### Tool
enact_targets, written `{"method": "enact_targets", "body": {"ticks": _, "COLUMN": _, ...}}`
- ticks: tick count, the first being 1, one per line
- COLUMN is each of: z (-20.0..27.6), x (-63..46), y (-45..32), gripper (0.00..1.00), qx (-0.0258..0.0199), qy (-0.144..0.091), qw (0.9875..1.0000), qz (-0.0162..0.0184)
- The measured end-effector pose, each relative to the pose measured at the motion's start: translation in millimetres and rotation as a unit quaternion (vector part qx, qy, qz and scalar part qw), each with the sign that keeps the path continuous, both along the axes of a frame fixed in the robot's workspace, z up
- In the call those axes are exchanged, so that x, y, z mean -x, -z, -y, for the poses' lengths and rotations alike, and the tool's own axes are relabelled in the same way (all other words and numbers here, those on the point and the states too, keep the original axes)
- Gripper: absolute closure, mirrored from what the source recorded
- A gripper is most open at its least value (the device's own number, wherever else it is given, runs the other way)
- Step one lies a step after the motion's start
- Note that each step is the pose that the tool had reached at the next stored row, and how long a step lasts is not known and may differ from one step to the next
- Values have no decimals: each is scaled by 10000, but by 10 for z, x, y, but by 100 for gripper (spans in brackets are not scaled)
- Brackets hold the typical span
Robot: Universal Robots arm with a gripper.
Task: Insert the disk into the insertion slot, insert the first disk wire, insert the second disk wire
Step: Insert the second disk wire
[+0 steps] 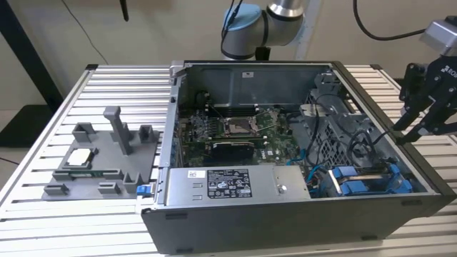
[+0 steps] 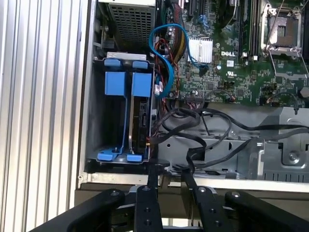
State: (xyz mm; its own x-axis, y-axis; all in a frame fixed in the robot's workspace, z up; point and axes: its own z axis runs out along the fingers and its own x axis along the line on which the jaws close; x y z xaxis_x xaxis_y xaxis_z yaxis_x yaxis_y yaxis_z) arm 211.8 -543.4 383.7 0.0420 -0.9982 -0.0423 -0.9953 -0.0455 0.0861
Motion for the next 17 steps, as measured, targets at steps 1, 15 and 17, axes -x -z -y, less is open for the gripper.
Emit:
{"method": "enact_targets", "body": {"ticks": 1, "z": 2, "x": -2, "y": 2, "gripper": 67, "qx": 0, "qy": 3, "qw": 10000, "qz": -11}}
{"method": "enact_targets", "body": {"ticks": 15, "z": 24, "x": -29, "y": 44, "gripper": 76, "qx": 0, "qy": 55, "qw": 9999, "qz": -106}}
{"method": "enact_targets", "body": {"ticks": 17, "z": 24, "x": -29, "y": 44, "gripper": 76, "qx": 0, "qy": 56, "qw": 9999, "qz": -106}}
